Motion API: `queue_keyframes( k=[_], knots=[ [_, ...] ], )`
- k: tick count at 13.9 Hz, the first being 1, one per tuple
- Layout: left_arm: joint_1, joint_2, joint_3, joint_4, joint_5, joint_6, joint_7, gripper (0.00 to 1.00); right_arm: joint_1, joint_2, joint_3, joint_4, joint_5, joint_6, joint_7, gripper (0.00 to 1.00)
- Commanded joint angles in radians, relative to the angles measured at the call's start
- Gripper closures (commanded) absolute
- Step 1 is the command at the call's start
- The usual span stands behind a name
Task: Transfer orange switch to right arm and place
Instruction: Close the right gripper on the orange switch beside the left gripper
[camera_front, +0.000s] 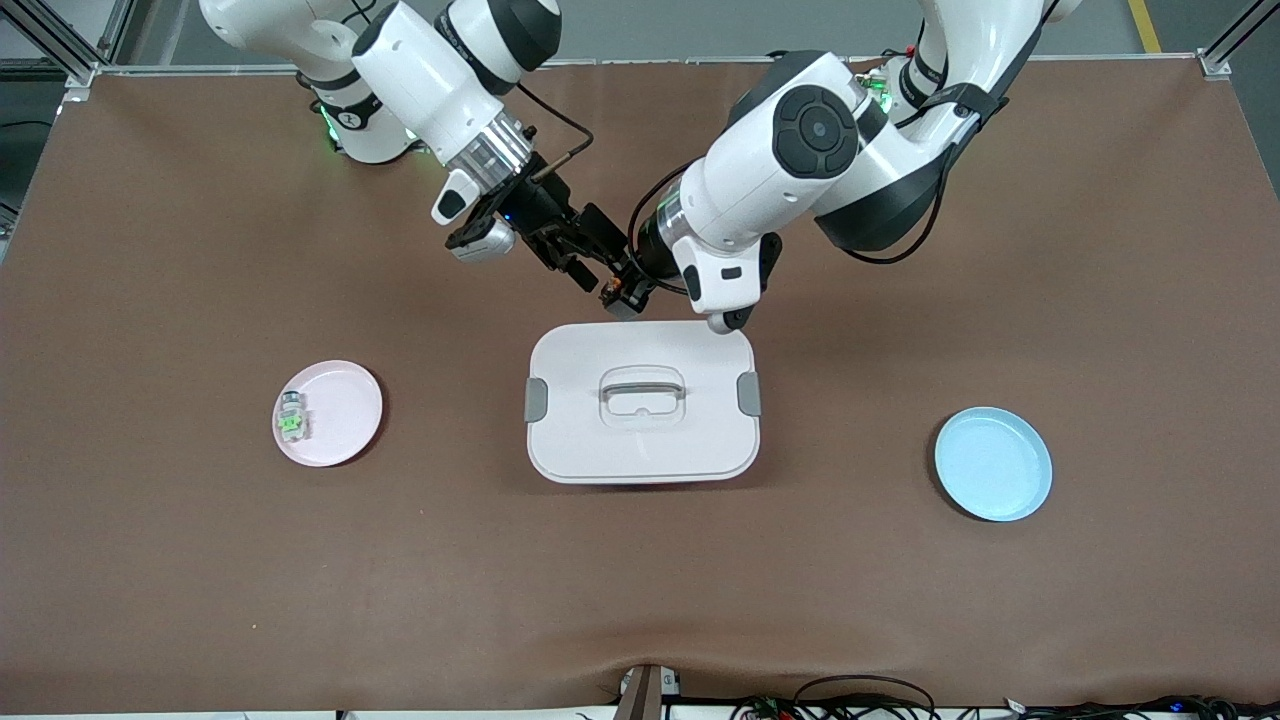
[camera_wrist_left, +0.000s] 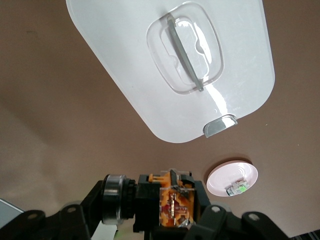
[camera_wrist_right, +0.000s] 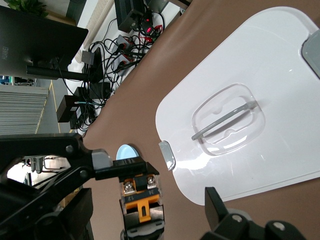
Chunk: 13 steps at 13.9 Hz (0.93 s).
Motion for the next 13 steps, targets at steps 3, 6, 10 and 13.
queue_keyframes(
  k=[3, 6, 10, 13],
  knots=[
    [-0.011, 0.006, 0.006, 0.017, -0.008, 0.001, -0.017, 1.0, 0.026, 0.018, -0.01, 0.018, 0.017, 0.012, -0.026, 0.67],
    [-0.014, 0.006, 0.006, 0.017, -0.008, 0.001, -0.017, 1.0, 0.03, 0.025, -0.01, 0.023, 0.022, 0.011, -0.024, 1.0],
    [-0.017, 0.006, 0.006, 0.017, -0.008, 0.001, -0.017, 1.0, 0.032, 0.037, -0.008, 0.046, 0.028, 0.011, -0.012, 1.0],
    [-0.017, 0.006, 0.006, 0.015, -0.008, 0.001, -0.018, 1.0, 0.038, 0.052, -0.01, 0.06, 0.03, 0.011, -0.012, 1.0]
  ],
)
